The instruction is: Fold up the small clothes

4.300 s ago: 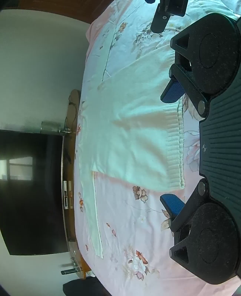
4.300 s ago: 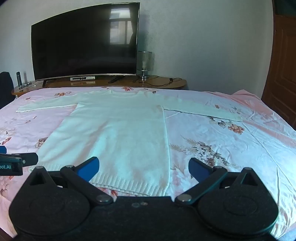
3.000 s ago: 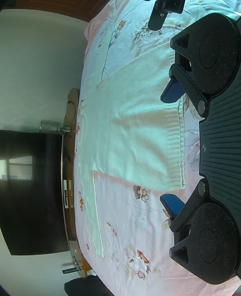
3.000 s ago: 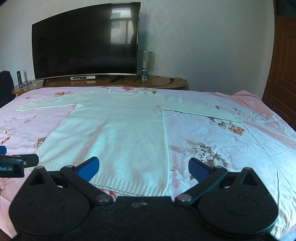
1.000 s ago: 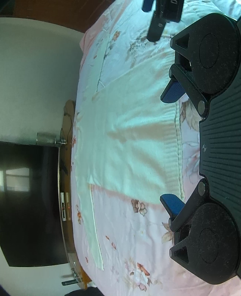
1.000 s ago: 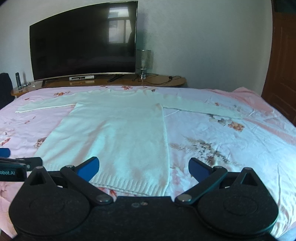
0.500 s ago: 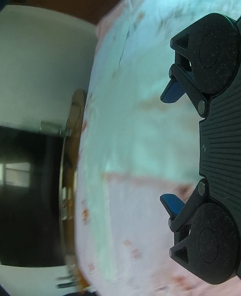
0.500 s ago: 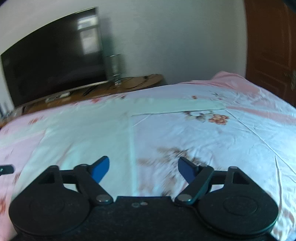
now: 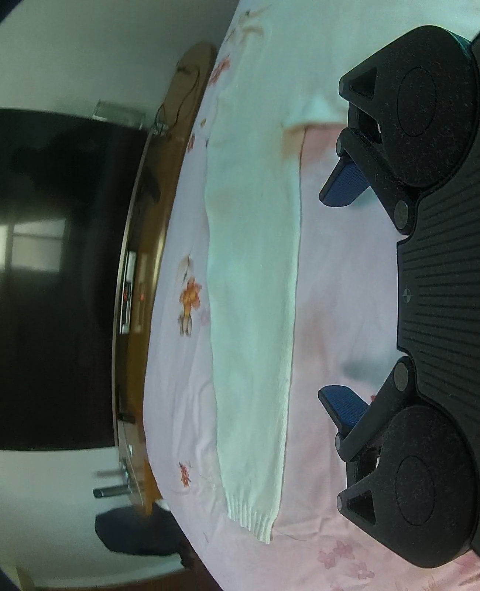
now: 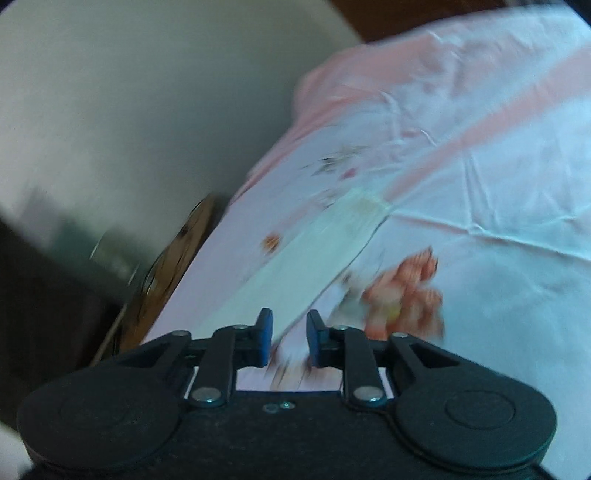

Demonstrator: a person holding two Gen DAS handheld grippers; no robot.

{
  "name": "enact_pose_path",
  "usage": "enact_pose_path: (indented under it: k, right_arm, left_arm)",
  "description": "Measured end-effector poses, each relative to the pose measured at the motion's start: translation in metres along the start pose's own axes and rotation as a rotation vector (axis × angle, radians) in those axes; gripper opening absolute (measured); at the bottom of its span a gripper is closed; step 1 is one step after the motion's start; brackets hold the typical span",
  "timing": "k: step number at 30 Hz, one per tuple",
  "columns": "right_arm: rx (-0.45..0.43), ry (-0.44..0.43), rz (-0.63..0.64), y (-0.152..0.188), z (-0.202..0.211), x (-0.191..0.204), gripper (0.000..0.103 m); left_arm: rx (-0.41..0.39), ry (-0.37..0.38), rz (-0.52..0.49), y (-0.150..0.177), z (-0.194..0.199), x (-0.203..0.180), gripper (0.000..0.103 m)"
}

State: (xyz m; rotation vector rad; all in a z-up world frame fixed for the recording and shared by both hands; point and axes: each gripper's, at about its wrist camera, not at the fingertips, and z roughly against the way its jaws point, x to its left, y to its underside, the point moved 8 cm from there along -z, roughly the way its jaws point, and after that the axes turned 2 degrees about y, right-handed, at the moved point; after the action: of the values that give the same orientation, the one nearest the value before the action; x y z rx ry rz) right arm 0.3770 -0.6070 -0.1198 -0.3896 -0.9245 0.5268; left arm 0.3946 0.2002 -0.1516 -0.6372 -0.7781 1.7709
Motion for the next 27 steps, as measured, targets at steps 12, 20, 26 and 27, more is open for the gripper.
enact_pose_path:
  k: [12, 20, 26, 27]
  right_arm:
    - [-0.005, -0.036, -0.192, -0.007, -0.06, -0.028, 0.018]
    - [0.042, -0.056, -0.314, 0.017, -0.031, -0.023, 0.032]
    - [0.039, -0.076, -0.297, 0.013, -0.045, -0.006, 0.049]
    - [0.044, -0.079, -0.302, 0.01, -0.049, -0.004, 0.049]
  left_arm:
    - [0.019, -0.006, -0.04, 0.013, -0.017, -0.006, 0.103]
    - [0.014, 0.002, -0.045, 0.015, -0.018, -0.005, 0.103]
    - [0.018, -0.003, -0.052, 0.015, -0.02, -0.007, 0.103]
    - [0.018, -0.002, -0.052, 0.014, -0.021, -0.006, 0.103]
